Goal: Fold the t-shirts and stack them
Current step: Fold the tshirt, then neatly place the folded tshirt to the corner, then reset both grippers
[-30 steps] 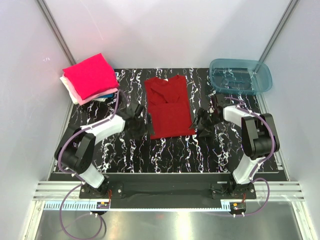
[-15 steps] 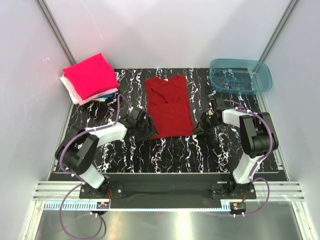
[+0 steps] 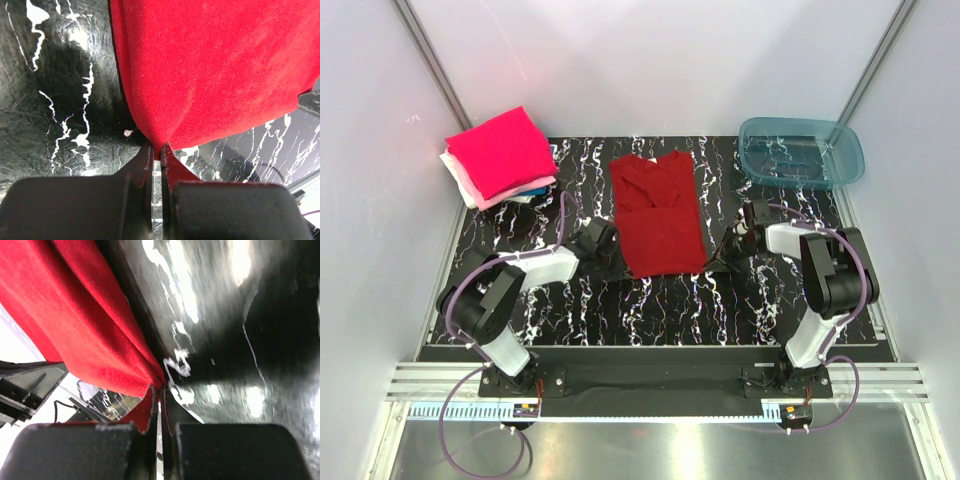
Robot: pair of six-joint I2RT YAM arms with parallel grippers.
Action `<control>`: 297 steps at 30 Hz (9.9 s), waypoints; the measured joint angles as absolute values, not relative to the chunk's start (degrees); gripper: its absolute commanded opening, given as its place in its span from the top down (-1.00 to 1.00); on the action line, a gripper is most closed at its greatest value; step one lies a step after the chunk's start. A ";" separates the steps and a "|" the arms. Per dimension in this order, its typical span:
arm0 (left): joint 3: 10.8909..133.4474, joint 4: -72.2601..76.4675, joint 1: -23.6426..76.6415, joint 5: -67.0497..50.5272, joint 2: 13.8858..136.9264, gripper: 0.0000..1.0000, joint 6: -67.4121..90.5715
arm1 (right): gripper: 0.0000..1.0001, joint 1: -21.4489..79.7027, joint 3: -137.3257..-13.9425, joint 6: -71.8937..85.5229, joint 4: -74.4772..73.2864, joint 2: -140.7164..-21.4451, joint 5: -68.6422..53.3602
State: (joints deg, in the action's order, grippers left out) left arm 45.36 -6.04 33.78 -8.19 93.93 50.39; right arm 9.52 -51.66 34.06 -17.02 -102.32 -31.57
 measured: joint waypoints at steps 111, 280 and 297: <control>84.42 -21.67 15.59 -15.86 119.85 -0.14 27.66 | -0.77 33.26 -21.06 46.81 14.46 -67.05 -22.85; 86.04 -40.47 -13.61 8.78 81.19 -0.97 29.58 | -0.79 32.88 -22.11 47.83 19.42 -72.18 -23.68; 28.12 -23.86 -13.17 -6.02 25.19 -0.97 15.44 | -0.79 32.88 -22.11 47.83 19.35 -72.16 -23.66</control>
